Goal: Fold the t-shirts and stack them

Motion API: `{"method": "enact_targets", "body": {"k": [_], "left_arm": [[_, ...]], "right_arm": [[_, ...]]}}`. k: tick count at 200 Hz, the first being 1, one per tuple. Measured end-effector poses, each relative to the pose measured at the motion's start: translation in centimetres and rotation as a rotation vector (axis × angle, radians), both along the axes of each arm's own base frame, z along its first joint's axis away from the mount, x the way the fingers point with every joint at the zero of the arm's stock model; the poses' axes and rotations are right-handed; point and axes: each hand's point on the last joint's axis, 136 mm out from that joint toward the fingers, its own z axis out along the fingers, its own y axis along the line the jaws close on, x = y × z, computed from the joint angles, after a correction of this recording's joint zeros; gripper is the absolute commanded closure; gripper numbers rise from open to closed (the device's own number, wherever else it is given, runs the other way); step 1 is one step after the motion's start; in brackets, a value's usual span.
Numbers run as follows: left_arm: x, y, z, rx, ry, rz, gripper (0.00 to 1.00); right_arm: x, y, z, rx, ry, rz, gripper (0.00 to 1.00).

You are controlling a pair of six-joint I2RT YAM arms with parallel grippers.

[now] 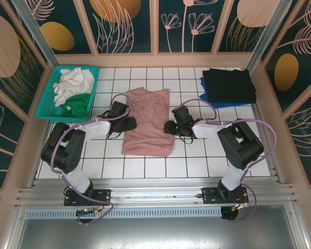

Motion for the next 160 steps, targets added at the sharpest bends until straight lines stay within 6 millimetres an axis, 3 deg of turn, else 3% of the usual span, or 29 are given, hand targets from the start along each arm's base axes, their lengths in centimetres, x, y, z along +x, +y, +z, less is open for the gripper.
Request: {"method": "enact_targets", "body": {"k": [14, 34, 60, 79, 109, 145, 160], "left_arm": [[0.6, -0.2, -0.6, 0.01, 0.004, -0.009, 0.63], [1.4, -0.5, -0.6, 0.008, -0.007, -0.02, 0.81], [1.3, -0.4, -0.8, 0.015, -0.003, -0.03, 0.9], [1.4, -0.5, -0.5, 0.02, 0.0, -0.034, 0.91], [1.2, -0.2, 0.4, 0.031, -0.003, -0.031, 0.9], [1.1, 0.0, 3.1, 0.014, -0.052, -0.028, 0.9], [0.8, 0.1, 3.7, 0.009, -0.065, -0.029, 0.8]], "right_arm": [[0.3, 0.1, 0.1, 0.003, -0.007, 0.001, 0.54], [0.5, -0.1, -0.2, -0.002, -0.005, 0.006, 0.69], [0.6, 0.2, -0.2, 0.014, -0.003, 0.023, 0.89], [0.5, 0.4, -0.1, 0.023, -0.004, 0.028, 1.0], [0.5, 0.7, 0.5, 0.046, -0.01, 0.036, 1.0], [0.7, 1.3, 3.3, 0.093, -0.06, 0.049, 1.0], [0.7, 1.6, 4.6, 0.113, -0.086, 0.056, 1.0]]}}
